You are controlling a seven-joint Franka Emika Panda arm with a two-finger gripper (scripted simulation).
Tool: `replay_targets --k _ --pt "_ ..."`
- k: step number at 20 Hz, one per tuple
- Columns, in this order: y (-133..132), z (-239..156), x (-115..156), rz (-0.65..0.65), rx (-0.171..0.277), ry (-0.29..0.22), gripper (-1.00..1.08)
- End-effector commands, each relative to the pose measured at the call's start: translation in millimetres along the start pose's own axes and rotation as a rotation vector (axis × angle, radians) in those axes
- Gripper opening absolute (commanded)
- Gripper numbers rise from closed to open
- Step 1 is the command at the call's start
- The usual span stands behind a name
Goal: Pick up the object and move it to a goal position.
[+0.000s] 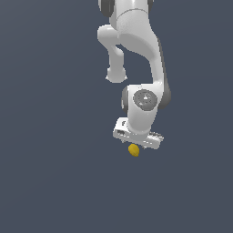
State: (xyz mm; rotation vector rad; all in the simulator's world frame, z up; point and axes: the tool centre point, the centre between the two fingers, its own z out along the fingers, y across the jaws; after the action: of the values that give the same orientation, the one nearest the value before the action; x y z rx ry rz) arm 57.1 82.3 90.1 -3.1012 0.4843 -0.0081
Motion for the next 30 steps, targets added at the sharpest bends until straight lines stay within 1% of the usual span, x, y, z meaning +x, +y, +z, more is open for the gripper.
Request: replay_targets --k 1,11,20,26,27,30 --pt "-3.9 6.0 0.9 0.024 -0.002 -0.002 1.0" --pt "-7.3 14.7 0.7 0.04 -0.004 -0.005 1.0" --pt "-6.7 55.5 -0.3 0.043 -0.004 -0.005 1.0" --pt "-7.4 61.9 1.0 0.044 -0.004 -0.005 1.0" --pt "-7.4 61.9 1.0 0.044 -0.004 -0.005 -1.0" --pt "-7.4 61.9 1.0 0.044 -0.004 -0.005 -1.0"
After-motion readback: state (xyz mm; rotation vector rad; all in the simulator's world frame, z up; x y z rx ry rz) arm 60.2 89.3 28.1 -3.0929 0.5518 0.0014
